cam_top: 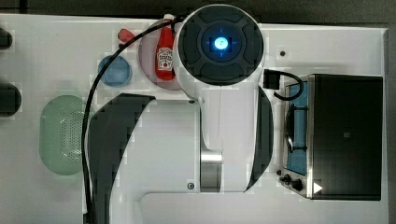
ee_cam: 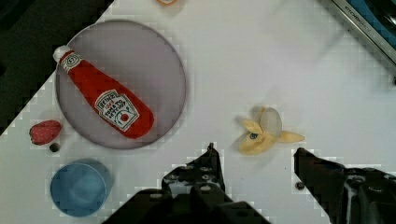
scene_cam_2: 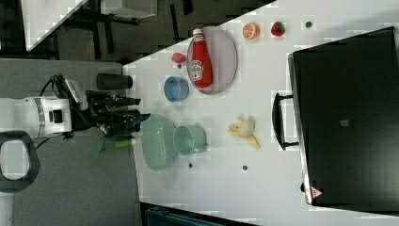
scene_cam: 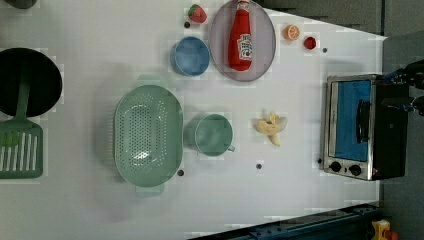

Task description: Pick Banana and place it in mug.

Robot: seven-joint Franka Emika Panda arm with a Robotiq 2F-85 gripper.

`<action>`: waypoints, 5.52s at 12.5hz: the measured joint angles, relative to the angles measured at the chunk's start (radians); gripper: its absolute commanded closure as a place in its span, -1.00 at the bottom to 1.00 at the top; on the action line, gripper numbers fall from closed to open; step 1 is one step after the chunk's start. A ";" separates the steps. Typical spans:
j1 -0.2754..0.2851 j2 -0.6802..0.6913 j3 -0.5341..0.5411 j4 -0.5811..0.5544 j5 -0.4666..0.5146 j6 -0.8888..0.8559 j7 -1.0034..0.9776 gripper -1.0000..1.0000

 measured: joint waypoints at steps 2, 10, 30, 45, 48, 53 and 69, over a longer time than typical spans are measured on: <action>0.000 -0.081 -0.026 -0.039 0.039 -0.199 0.000 -0.69; -0.047 -0.227 -0.041 -0.160 0.028 0.022 0.000 -1.00; -0.022 0.385 -0.024 -0.695 0.030 0.993 0.000 -0.94; -0.035 0.081 -0.031 -0.658 0.019 0.650 0.000 0.46; -0.042 -0.119 -0.067 -0.545 0.052 0.382 0.000 0.46; -0.042 -0.300 -0.015 -0.469 0.040 0.285 0.035 0.46; 0.025 0.116 0.529 -0.508 0.021 0.534 0.657 0.46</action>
